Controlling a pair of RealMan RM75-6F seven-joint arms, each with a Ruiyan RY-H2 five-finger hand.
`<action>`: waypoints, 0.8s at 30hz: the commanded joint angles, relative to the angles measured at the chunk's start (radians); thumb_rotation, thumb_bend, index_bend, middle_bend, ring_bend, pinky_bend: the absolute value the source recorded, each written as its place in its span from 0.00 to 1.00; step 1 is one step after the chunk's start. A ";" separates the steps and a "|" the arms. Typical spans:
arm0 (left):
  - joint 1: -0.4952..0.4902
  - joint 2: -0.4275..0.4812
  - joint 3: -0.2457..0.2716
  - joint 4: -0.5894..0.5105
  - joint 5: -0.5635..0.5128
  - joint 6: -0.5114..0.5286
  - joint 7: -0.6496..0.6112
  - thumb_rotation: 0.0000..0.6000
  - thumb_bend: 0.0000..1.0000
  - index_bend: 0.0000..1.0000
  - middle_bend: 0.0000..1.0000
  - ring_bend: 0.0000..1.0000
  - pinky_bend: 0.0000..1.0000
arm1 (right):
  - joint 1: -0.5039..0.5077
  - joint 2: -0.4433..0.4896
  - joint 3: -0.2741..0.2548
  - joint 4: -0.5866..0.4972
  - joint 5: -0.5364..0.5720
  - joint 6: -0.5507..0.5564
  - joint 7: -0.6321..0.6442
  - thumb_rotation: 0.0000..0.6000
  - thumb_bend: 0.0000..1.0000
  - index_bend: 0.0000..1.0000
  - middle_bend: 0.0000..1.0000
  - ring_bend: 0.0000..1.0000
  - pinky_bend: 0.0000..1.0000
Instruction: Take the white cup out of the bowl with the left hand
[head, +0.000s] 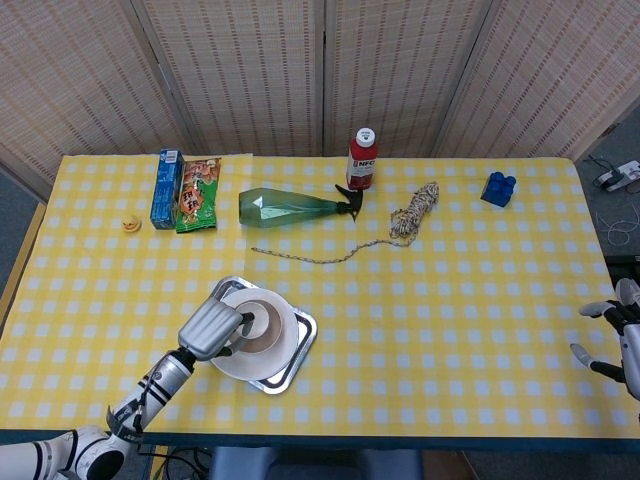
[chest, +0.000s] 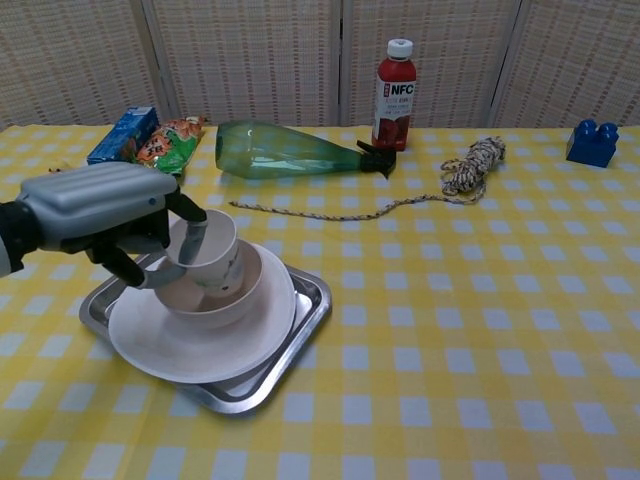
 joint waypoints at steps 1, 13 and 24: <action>-0.007 0.031 -0.015 -0.048 -0.007 0.011 0.031 1.00 0.43 0.72 1.00 1.00 1.00 | 0.001 0.001 0.001 0.001 0.001 -0.002 0.002 1.00 0.04 0.42 0.44 0.43 0.62; -0.078 0.042 -0.090 -0.138 -0.117 -0.005 0.173 1.00 0.43 0.72 1.00 1.00 1.00 | -0.007 0.008 0.000 0.003 -0.009 0.015 0.026 1.00 0.04 0.42 0.44 0.43 0.62; -0.217 -0.084 -0.143 -0.008 -0.339 -0.071 0.311 1.00 0.43 0.72 1.00 1.00 1.00 | -0.012 0.016 0.002 0.007 -0.008 0.021 0.052 1.00 0.03 0.42 0.44 0.43 0.62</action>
